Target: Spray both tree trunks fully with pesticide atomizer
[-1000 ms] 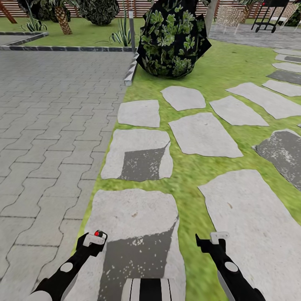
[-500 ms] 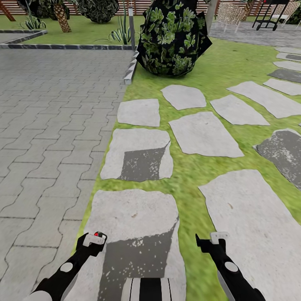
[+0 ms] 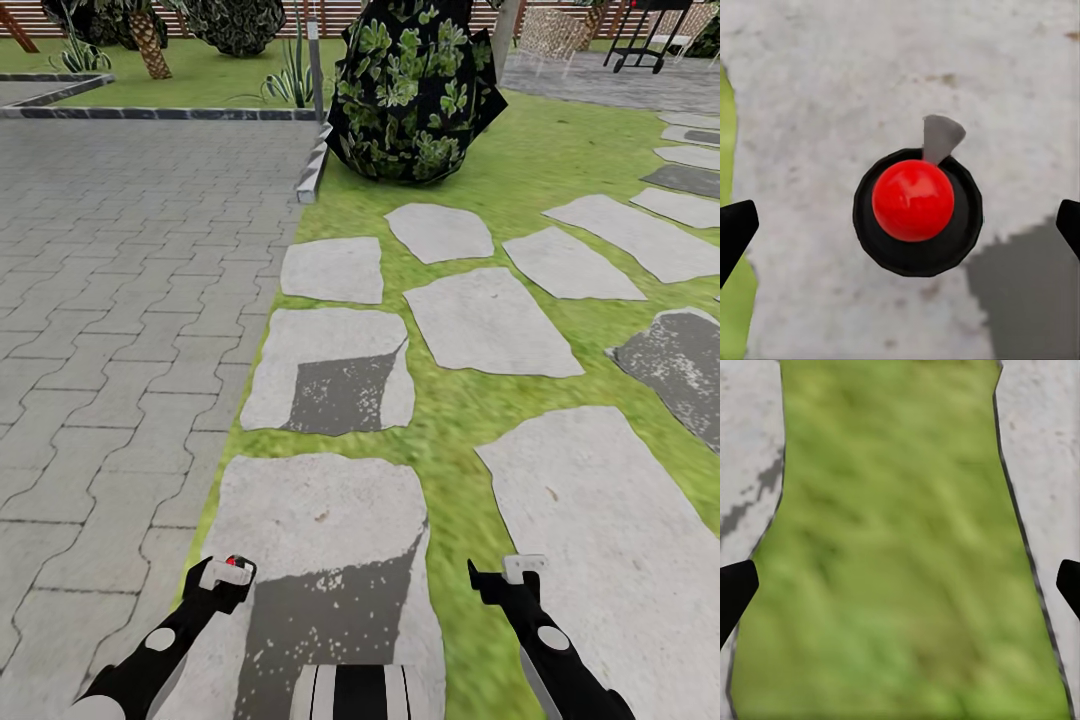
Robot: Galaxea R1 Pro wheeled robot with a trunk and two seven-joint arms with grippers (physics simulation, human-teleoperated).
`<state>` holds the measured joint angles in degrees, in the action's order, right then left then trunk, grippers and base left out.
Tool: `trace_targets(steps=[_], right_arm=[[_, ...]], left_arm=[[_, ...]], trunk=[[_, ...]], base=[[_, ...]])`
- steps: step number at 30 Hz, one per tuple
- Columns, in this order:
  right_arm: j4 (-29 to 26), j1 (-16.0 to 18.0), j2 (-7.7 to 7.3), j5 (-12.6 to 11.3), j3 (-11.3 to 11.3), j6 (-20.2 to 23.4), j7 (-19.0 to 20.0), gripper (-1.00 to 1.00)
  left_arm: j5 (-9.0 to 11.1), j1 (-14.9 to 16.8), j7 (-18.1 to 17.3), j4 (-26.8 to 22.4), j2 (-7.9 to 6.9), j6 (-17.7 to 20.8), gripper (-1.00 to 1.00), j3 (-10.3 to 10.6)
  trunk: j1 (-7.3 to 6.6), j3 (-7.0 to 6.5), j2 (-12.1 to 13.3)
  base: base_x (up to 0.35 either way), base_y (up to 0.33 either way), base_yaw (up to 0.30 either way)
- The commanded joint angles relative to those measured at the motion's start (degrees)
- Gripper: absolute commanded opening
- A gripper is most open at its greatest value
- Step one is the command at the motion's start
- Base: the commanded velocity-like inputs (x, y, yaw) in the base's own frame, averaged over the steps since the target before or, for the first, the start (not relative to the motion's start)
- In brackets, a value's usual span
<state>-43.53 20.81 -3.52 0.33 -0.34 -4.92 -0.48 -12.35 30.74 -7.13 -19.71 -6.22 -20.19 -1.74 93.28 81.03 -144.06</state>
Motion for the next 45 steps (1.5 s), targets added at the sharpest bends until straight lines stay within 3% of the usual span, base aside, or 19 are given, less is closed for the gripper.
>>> trace_targets(steps=[1, 6, 41, 42, 45], right_arm=[[0.0, 0.0, 0.0, 0.0, 0.0, -0.2, -0.1, 1.0], [0.0, 0.0, 0.0, 0.0, 0.0, -0.2, 0.0, 1.0], [0.0, 0.0, 0.0, 0.1, 0.0, -0.2, -0.1, 1.0], [0.0, 0.0, 0.0, 0.1, 0.0, -0.2, -0.1, 1.0], [0.0, 0.0, 0.0, 0.1, 0.0, -0.2, -0.1, 1.0]], left_arm=[[-0.4, 0.0, -0.2, 0.0, 0.03, -0.2, 1.0, -0.1], [-0.3, 0.0, -0.2, 0.0, 0.0, -0.2, 1.0, -0.3], [-0.2, 0.0, -0.2, 0.0, -0.02, -0.2, 1.0, -0.4], [-0.2, 0.0, -0.2, 0.0, -0.02, -0.3, -1.0, -0.3], [0.0, 0.0, -0.2, 0.0, -0.02, -0.2, -1.0, -0.4]], trunk=[[-0.01, 0.03, 0.0], [0.09, 0.92, -0.1], [0.09, 0.92, -0.1], [0.09, 0.92, -0.1], [0.09, 0.92, -0.1]], base=[[0.0, 0.0, 0.0], [0.0, 0.0, 0.0], [0.011, 0.0, 0.0], [0.0, 0.0, 0.0], [0.0, 0.0, 0.0]])
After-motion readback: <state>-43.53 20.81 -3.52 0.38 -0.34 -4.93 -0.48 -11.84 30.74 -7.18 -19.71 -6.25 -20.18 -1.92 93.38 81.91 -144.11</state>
